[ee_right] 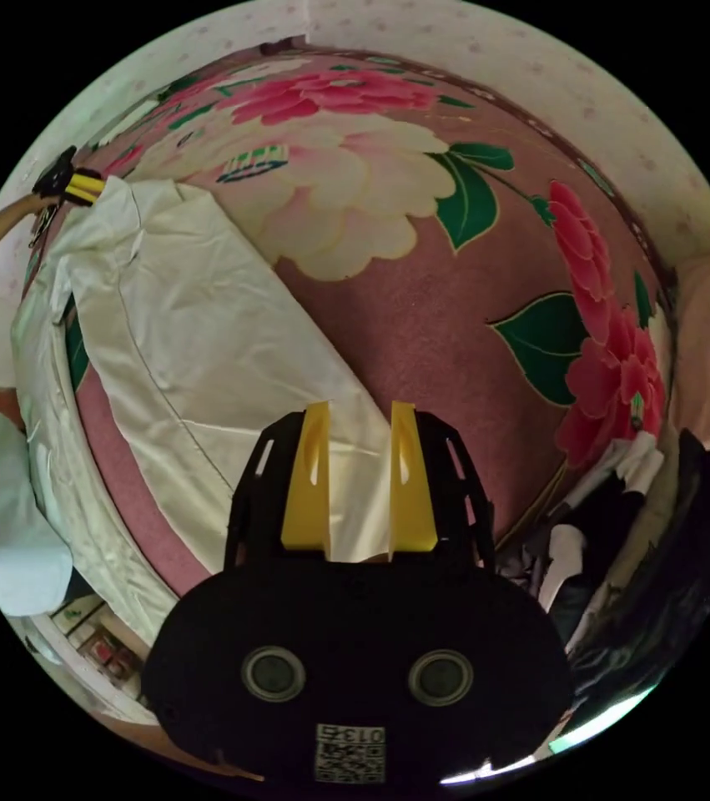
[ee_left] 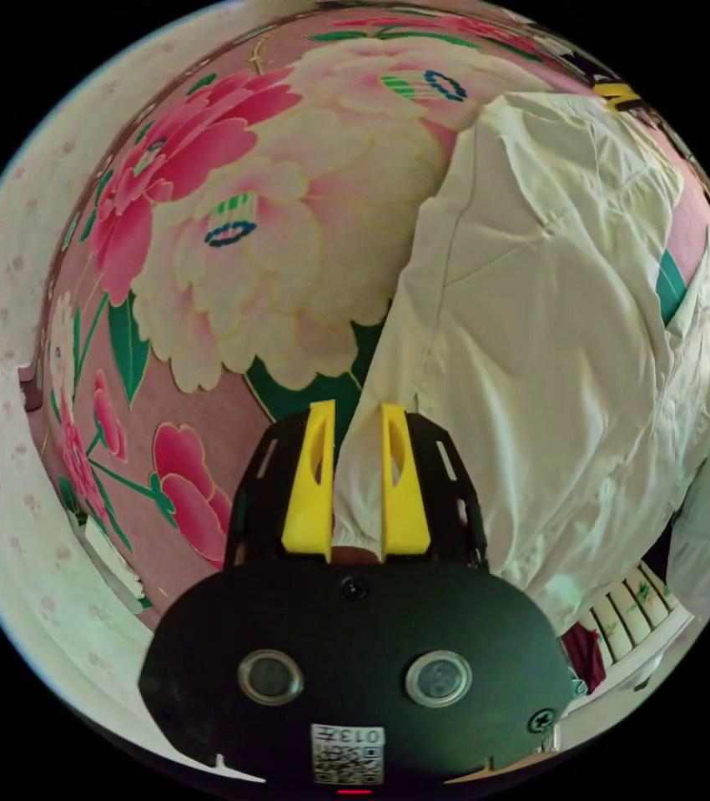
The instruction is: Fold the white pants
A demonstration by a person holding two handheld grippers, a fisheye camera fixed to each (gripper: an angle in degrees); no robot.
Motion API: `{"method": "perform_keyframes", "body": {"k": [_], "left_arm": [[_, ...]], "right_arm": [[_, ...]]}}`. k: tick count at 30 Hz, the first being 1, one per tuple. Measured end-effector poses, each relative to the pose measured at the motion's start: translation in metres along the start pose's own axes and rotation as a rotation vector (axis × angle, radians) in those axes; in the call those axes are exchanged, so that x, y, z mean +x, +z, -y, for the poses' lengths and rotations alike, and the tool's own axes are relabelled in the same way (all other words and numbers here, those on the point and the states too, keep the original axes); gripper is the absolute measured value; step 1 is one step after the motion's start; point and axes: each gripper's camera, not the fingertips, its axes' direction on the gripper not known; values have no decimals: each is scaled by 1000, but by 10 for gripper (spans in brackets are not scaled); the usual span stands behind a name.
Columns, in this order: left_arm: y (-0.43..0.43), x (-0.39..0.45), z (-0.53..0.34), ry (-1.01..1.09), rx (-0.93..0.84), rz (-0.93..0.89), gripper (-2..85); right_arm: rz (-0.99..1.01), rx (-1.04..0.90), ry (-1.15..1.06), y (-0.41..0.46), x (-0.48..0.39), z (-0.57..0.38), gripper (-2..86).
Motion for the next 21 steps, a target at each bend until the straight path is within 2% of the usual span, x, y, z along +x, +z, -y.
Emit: {"method": "perform_keyframes", "body": {"k": [2,4,5,7,12,18,21], "left_arm": [[3,-2,0,5,-9,1,87],[8,1,2,32,-20,-50,60],[11,6,5,60,-40,-99,38],[13,16,8,67,-67,-58,15],[-2,30,-11,1,-16,31,-2],[-78,48,-93,-65,182,64,-4],[-118,95,-137,-39,276,167,-3]], "right_arm": [[27,-105,-49,19,0,12,101],[75,-92,-18,15,8,15,89],[101,-99,20,11,13,18,65],[114,-137,-15,6,5,24,25],[-96,-187,-83,-27,-41,33,7],[-388,83,-16,-181,-80,-30,3],[-551,190,31,-259,-122,-95,3]]}}
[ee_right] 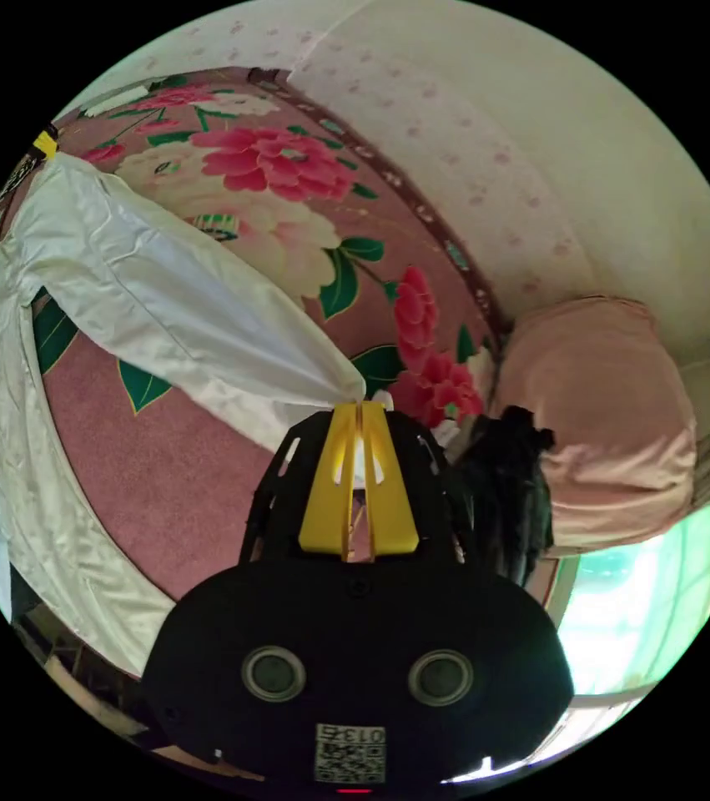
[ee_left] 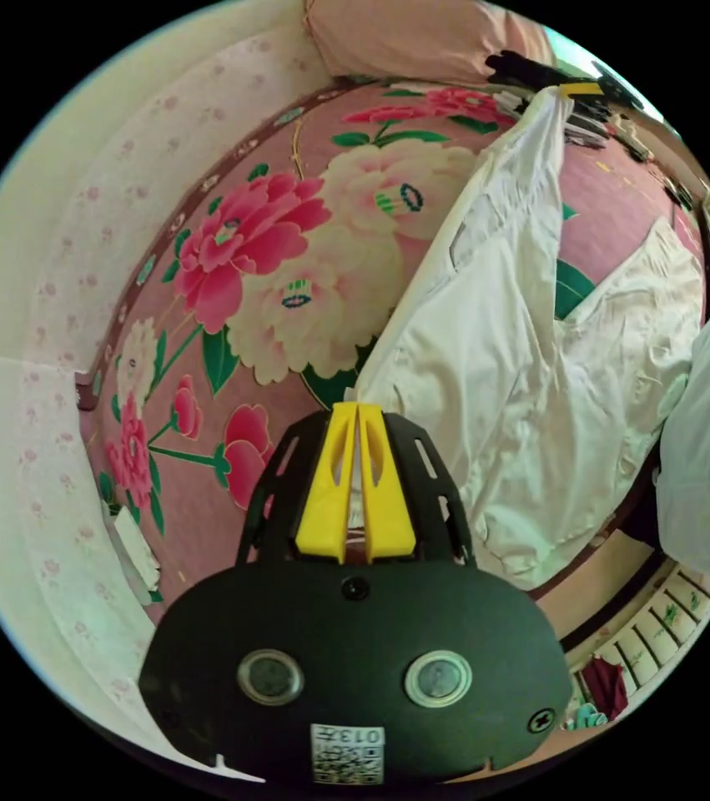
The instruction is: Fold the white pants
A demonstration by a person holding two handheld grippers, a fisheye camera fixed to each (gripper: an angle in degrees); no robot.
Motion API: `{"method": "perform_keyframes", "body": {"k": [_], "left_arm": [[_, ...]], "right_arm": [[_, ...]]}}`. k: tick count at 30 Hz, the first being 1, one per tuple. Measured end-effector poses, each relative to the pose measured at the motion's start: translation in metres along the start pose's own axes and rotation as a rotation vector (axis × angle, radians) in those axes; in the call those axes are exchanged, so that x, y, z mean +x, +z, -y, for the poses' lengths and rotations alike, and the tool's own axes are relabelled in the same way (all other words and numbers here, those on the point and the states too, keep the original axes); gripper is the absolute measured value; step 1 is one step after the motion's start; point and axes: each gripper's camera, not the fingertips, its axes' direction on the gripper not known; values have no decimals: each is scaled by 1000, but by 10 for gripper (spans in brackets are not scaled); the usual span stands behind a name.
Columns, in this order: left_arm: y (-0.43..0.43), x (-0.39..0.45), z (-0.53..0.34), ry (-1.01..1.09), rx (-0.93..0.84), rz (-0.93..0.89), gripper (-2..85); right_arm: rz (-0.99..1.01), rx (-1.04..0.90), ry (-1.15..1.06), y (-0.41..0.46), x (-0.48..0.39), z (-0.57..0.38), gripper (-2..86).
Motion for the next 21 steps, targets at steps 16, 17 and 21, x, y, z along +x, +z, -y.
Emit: {"method": "perform_keyframes", "body": {"k": [16,17,21], "left_arm": [[43,334,-133,167,-236,184,-3],[55,342,-132,171,-268,177,-3],[69,343,-122,168,-303,156,-3]], "right_arm": [[-23,-472,356,-115,-279,-356,7],[11,-524,346,-103,-294,-367,8],[21,-535,364,-99,-293,-378,8]]}}
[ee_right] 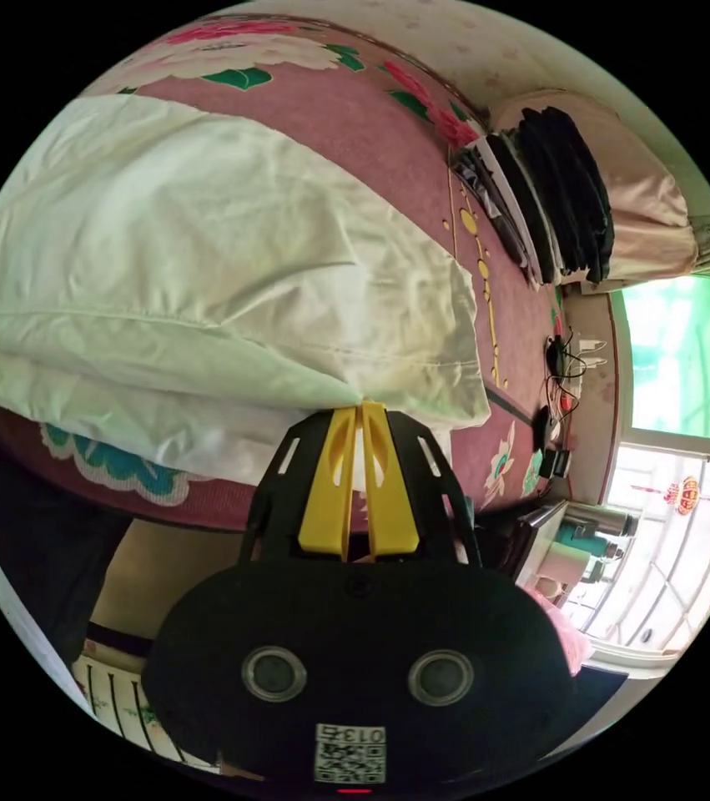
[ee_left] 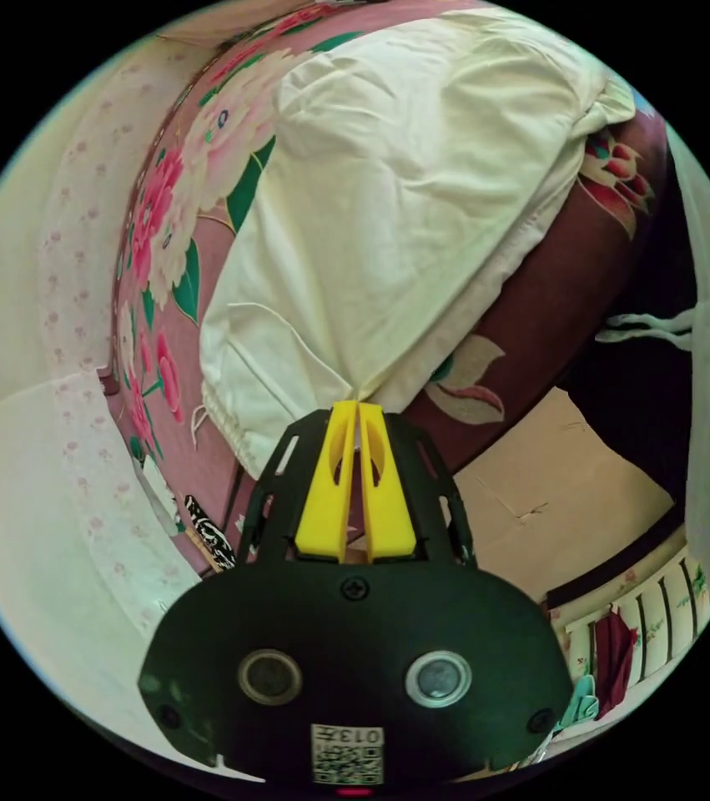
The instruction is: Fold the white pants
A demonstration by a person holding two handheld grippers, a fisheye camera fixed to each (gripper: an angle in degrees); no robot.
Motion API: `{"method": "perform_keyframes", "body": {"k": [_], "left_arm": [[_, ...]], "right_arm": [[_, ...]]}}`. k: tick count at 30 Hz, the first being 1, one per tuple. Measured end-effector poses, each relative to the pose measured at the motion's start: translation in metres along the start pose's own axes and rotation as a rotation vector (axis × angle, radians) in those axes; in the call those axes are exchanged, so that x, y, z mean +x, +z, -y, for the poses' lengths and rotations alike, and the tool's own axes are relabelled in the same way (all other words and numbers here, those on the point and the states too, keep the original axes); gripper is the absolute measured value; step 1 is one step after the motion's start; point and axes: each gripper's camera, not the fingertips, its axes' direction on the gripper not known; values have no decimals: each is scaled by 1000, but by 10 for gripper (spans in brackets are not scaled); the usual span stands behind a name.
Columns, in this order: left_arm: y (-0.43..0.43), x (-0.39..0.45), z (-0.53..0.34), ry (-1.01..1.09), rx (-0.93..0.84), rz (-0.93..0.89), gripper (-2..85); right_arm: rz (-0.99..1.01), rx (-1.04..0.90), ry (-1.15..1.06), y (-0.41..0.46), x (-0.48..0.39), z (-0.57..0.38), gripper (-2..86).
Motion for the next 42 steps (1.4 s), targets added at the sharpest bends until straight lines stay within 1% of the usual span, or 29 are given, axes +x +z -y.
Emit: {"method": "perform_keyframes", "body": {"k": [3,5,6,9,11,14,15,17,18,19,20,22,23,26,28,30,33,35,36,37,38,40,42], "left_arm": [[-9,-8,3,-24,32,28,-3],[-20,-15,0,-98,64,57,-3],[-21,-15,-1,-113,65,57,-3],[-9,-7,1,-120,34,40,-3],[4,3,11,-70,-18,48,-3],[8,0,22,-15,-55,88,-4],[8,-3,23,-17,-61,97,-4],[10,-20,21,-83,-90,130,-4],[13,-24,21,-101,-104,118,-3],[21,-28,23,-109,-140,56,-3],[28,-26,28,-77,-159,15,-3],[33,-17,38,11,-173,42,-3],[36,-15,45,21,-194,51,-3],[40,-26,56,-74,-236,-12,-3],[36,-29,58,-81,-243,-55,-3],[23,-32,54,-77,-214,-72,-3],[-8,-40,31,-143,-96,-83,-3],[-23,-55,10,-291,-48,-80,-3],[-26,-61,5,-344,-36,-101,-2],[-32,-74,-1,-440,-3,-159,-2],[-38,-85,-3,-507,26,-189,-2],[-49,-94,5,-556,61,-168,-2],[-54,-97,24,-547,92,-176,-2]], "right_arm": [[32,18,0,-10,22,-5,7],[8,115,54,-38,40,-28,7],[3,127,67,-43,42,-34,7],[-11,131,96,-43,35,-65,7],[42,57,91,-12,19,-76,7],[60,11,71,11,13,-76,8],[66,13,80,9,16,-74,8],[96,112,134,-12,30,-76,9],[98,135,133,-18,30,-77,9],[84,156,112,-22,25,-78,10],[71,134,96,-13,18,-80,11],[100,41,93,17,11,-87,14],[140,27,107,31,11,-96,17],[156,56,84,39,15,-114,34],[207,54,37,38,25,-127,51],[265,73,45,31,49,-149,62],[227,176,289,17,119,-195,73],[280,216,516,35,179,-221,84],[305,226,554,43,190,-224,86],[345,236,598,61,205,-225,89],[375,236,595,80,212,-219,90],[410,224,555,107,212,-205,87],[430,192,511,131,207,-190,73]]}}
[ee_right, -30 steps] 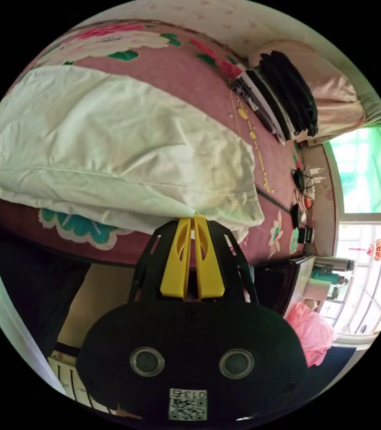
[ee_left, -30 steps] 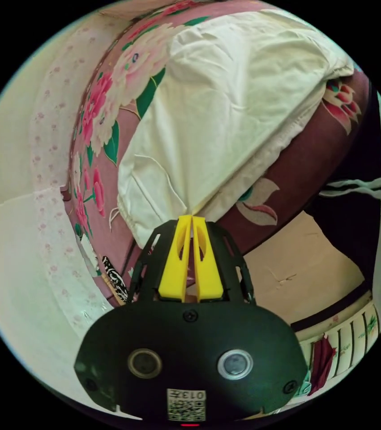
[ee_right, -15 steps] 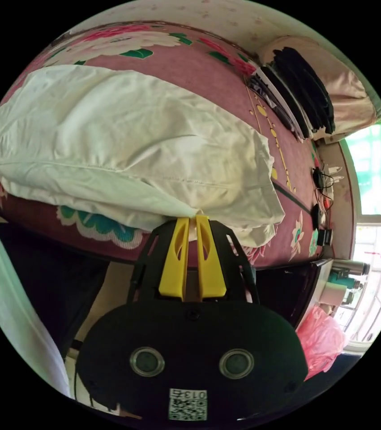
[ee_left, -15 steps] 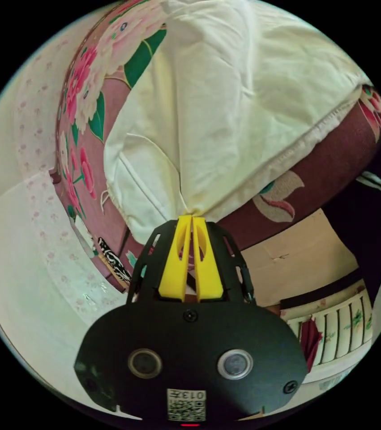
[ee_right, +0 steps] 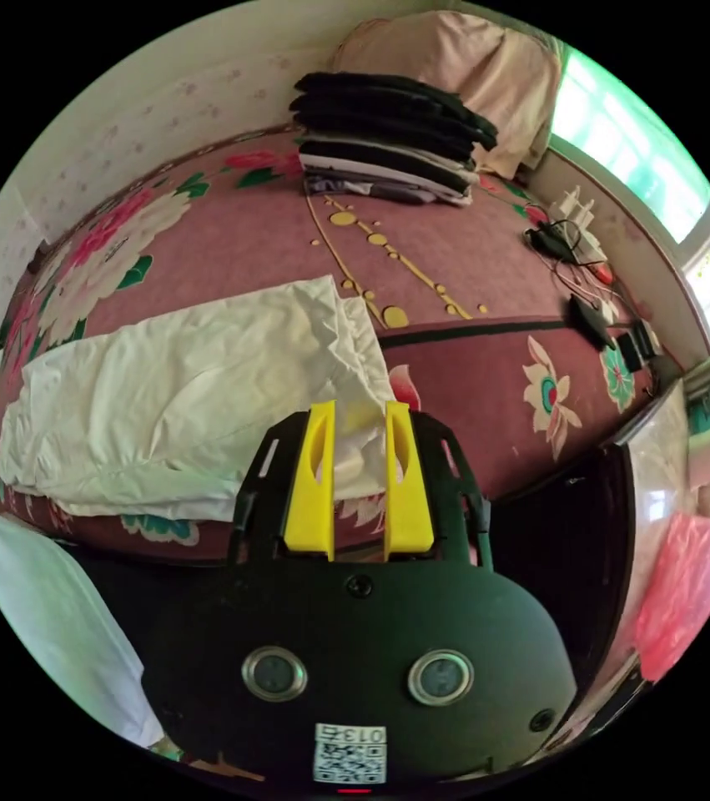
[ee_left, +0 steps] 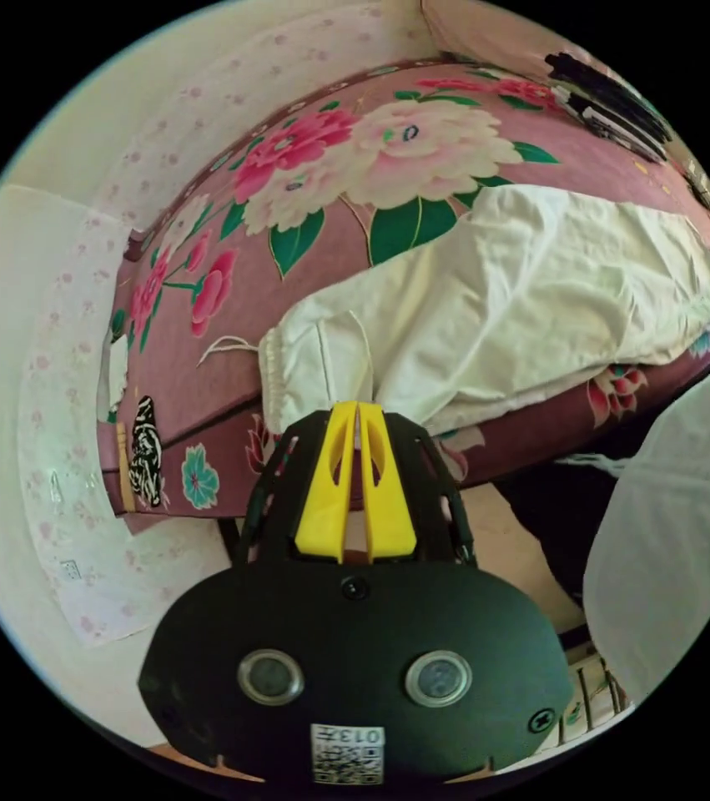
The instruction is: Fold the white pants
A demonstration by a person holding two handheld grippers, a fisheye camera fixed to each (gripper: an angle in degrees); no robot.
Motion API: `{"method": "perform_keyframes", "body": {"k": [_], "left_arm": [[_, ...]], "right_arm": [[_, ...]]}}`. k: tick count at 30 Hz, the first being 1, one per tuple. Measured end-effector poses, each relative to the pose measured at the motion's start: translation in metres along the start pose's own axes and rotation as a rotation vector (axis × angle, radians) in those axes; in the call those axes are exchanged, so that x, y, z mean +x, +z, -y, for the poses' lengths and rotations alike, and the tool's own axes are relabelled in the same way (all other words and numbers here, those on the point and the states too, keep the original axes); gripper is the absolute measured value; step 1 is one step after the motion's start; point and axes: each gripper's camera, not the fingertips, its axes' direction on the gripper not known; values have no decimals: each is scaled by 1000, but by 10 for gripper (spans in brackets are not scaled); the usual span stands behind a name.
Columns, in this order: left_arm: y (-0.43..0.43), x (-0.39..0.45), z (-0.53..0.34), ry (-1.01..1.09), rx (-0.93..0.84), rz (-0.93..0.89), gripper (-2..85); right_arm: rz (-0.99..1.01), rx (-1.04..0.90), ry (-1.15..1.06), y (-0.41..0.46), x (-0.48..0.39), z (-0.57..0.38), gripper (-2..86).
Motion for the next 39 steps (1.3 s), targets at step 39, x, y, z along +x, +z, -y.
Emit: {"method": "perform_keyframes", "body": {"k": [39], "left_arm": [[44,1,46,-65,-390,-119,-4]], "right_arm": [[408,-135,226,128,32,182,-1]]}}
